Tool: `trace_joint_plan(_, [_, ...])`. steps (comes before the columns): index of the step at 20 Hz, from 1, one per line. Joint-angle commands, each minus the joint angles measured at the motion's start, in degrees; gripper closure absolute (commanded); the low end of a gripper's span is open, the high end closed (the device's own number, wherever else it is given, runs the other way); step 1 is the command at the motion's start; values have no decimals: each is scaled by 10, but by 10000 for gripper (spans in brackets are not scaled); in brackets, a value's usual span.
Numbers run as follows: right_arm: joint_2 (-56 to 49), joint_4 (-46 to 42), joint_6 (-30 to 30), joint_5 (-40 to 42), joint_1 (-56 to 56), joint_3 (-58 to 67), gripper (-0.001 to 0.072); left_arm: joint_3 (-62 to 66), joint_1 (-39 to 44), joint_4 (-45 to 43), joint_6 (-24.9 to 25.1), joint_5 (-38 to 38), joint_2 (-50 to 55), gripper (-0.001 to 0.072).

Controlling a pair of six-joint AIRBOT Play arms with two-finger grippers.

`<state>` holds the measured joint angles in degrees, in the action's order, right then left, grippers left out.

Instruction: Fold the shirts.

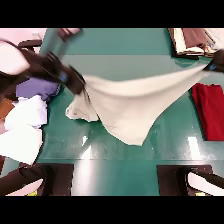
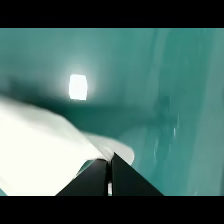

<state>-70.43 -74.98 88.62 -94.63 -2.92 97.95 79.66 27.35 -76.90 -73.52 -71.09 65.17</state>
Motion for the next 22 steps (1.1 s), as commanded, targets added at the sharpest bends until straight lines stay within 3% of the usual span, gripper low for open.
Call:
trace_joint_plan(1, [14,-27,-1,28,-18,-92,696,-126,76,18,1,-6,3,683])
trace_joint_plan(4, [46,-27,-1,43,-17,-141,696,-162,137,103,1,-14,4,681])
trace_joint_plan(5, [56,-27,-1,49,-17,-154,696,-164,145,134,1,-12,4,614])
trace_joint_plan(6, [63,-27,-1,52,-17,-163,696,-164,147,164,1,-3,3,291])
trace_joint_plan(7, [68,-27,-1,53,-17,-168,696,-163,147,183,0,14,3,88])
trace_joint_plan(10, [75,-26,-1,56,-17,-172,696,-148,119,142,-5,47,3,93])
trace_joint_plan(13, [75,-25,0,55,-18,-172,695,-125,-7,80,-45,77,3,93])
trace_joint_plan(18, [74,-26,0,57,-18,-172,696,-126,-259,142,-33,45,70,93])
trace_joint_plan(22, [74,-26,0,57,-18,-172,696,-126,-333,191,16,-23,169,93])
